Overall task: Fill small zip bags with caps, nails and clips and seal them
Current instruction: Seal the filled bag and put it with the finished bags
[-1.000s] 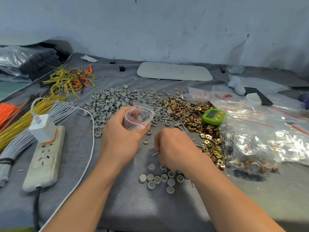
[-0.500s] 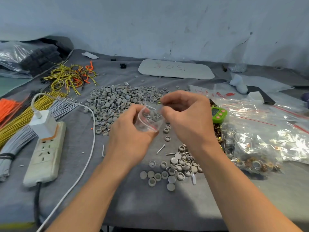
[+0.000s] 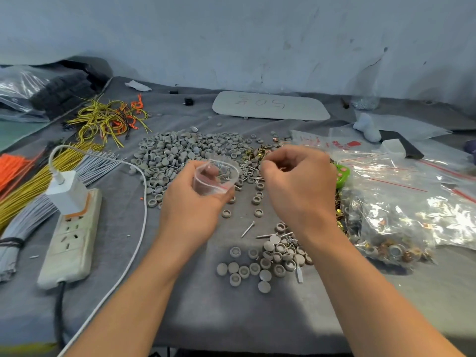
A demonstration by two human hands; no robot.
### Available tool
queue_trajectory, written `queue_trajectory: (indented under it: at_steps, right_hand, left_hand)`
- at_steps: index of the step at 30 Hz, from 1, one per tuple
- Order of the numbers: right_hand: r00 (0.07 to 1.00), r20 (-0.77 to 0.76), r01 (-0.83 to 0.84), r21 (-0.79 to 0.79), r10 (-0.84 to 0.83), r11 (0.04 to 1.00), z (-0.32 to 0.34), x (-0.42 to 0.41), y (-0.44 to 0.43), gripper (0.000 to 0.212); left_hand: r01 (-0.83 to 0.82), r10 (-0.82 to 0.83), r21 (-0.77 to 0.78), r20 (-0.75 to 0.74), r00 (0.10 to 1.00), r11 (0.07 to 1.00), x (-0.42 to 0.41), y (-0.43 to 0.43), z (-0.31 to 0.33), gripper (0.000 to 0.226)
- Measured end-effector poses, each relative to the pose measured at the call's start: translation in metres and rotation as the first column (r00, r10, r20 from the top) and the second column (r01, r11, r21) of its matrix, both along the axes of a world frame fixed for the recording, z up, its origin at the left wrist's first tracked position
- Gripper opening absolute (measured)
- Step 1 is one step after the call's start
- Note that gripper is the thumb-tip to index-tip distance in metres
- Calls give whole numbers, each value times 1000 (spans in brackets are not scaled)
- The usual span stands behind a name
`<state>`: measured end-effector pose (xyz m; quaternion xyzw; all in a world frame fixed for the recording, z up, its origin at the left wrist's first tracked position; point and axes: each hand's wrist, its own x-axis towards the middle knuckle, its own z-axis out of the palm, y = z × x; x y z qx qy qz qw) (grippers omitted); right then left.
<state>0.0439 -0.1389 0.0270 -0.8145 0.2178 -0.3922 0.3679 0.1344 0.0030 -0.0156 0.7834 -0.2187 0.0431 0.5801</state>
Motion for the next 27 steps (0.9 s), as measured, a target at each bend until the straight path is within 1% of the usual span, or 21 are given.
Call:
queue_trajectory:
  at_steps: [1, 2, 3, 4, 5, 6, 7, 8, 12, 15, 16, 17, 18, 19, 20, 21, 22, 23, 24, 25, 27]
  right_hand:
    - [988, -151, -48, -44, 41, 998, -3, -2, -1, 14]
    - [935, -335, -146, -67, 115, 987, -8, -4, 1, 12]
    - [840, -512, -249, -67, 181, 966, -12, -6, 5, 8]
    - [726, -655, -332, -66, 210, 941, -16, -7, 9, 7]
    - [622, -756, -396, -78, 204, 915, -18, -8, 12, 11]
    - [551, -812, -446, -90, 194, 891, -20, -8, 14, 13]
    - [517, -836, -471, -96, 186, 877, -20, -7, 16, 12]
    - [505, -844, -479, -98, 183, 872, -19, -7, 17, 10]
    - [524, -838, -499, -158, 152, 852, -20, -7, 24, 18]
    - [518, -831, -535, -132, 201, 834, -23, -6, 30, 27]
    - [539, -814, -535, -135, 215, 834, -24, -6, 29, 30]
    - [590, -778, -520, -162, 216, 839, -24, -6, 28, 32]
    - [672, -711, -477, -202, 207, 855, -23, -6, 24, 35]
    - [774, -602, -399, -225, 196, 889, -21, -6, 20, 36]
    - [872, -454, -307, -209, 185, 929, -17, -7, 15, 35]
    - [942, -282, -229, -154, 179, 961, -11, -8, 10, 33]
    - [977, -108, -191, -67, 183, 979, -6, -9, 5, 30]
    - [979, 45, -200, 38, 198, 979, -1, -9, 1, 28]
    - [963, 155, -241, 125, 221, 962, 3, -9, -1, 26]
    - [942, 219, -294, 170, 255, 941, 6, -8, 0, 24]
    - [913, 236, -374, 158, 333, 914, 8, -6, 7, 25]
  left_hand:
    - [-5, 4, -26, -20, 1000, 1000, 3, 1, -1, 29]
    - [-9, 8, -50, -28, 1000, 999, 4, 3, -2, 29]
    - [-15, 13, -74, -28, 1000, 997, 6, 4, -1, 29]
    - [-21, 19, -94, -23, 1000, 995, 7, 5, 0, 28]
    - [-24, 23, -106, -17, 1000, 994, 7, 5, 1, 27]
    - [-24, 23, -112, -15, 1000, 993, 7, 5, 2, 26]
    - [-22, 20, -116, -21, 1000, 993, 6, 4, 4, 26]
    - [-18, 14, -122, -32, 999, 992, 5, 2, 5, 27]
    - [3, -7, -118, -40, 999, 993, 0, -1, 6, 31]
    - [-6, 2, -101, -41, 999, 995, -3, -1, 6, 32]
    - [-10, 7, -92, -39, 999, 996, -3, 0, 6, 32]
    - [-13, 10, -84, -34, 999, 996, -2, 0, 6, 33]
    - [-15, 13, -76, -28, 1000, 997, -2, 0, 7, 34]
    - [-17, 16, -68, -22, 1000, 998, -2, 1, 8, 36]
    - [-18, 17, -58, -14, 1000, 998, -2, 1, 8, 38]
    - [-18, 18, -45, -5, 1000, 999, -3, 0, 8, 40]
    - [-17, 17, -28, 5, 1000, 999, -5, -1, 8, 42]
    - [-13, 13, -8, 14, 1000, 1000, -8, -3, 8, 43]
    - [-4, 3, 14, 22, 1000, 1000, -10, -5, 7, 44]
    - [14, -15, 36, 25, 1000, 999, -13, -6, 8, 46]
    - [65, -67, 82, 25, 997, 995, -18, -7, 9, 50]
